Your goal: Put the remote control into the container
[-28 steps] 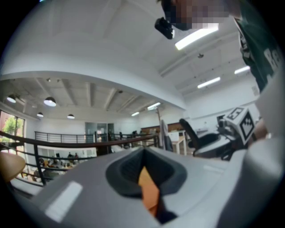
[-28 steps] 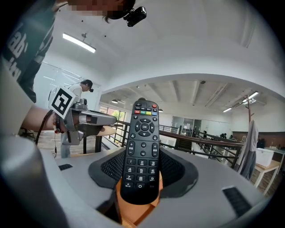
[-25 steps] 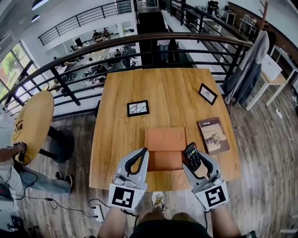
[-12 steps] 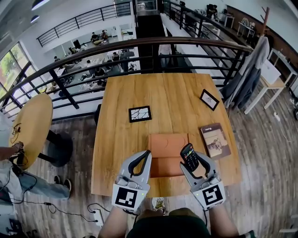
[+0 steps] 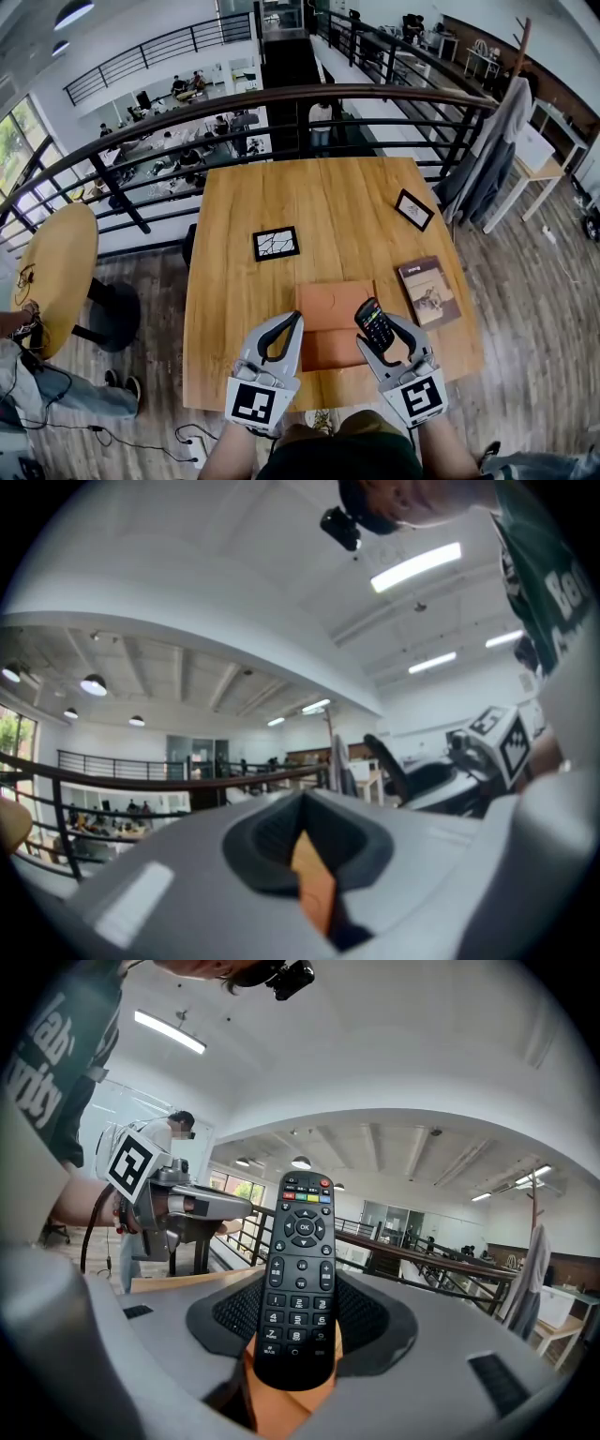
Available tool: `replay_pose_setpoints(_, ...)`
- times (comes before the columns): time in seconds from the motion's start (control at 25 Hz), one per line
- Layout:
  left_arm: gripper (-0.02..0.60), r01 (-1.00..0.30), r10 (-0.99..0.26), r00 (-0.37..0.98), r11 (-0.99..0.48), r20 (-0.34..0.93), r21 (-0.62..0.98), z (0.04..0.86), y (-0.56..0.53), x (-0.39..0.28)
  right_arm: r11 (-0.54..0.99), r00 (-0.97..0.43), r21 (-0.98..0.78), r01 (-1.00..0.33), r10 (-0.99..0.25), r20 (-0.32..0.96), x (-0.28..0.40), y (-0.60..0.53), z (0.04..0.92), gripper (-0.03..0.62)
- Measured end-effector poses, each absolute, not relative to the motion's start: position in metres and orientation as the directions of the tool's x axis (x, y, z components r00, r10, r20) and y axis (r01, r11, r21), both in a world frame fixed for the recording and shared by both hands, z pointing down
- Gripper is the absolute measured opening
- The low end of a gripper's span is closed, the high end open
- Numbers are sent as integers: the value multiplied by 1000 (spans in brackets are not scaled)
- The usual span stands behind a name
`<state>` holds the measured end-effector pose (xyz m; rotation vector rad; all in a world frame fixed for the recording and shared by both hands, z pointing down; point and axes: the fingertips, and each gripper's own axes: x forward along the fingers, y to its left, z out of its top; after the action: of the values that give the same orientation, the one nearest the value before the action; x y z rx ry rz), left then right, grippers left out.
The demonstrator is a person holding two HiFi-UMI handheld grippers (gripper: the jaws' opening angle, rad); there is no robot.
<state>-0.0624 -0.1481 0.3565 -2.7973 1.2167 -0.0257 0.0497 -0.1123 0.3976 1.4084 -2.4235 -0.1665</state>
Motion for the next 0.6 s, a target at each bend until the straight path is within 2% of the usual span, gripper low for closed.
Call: replay_pose_setpoints(0.6, 2, -722, -723, 690, -687, -26, -84, 359, -156, -52, 531, -467, 298, -794, -845, 261, 52, -116, 402, 224)
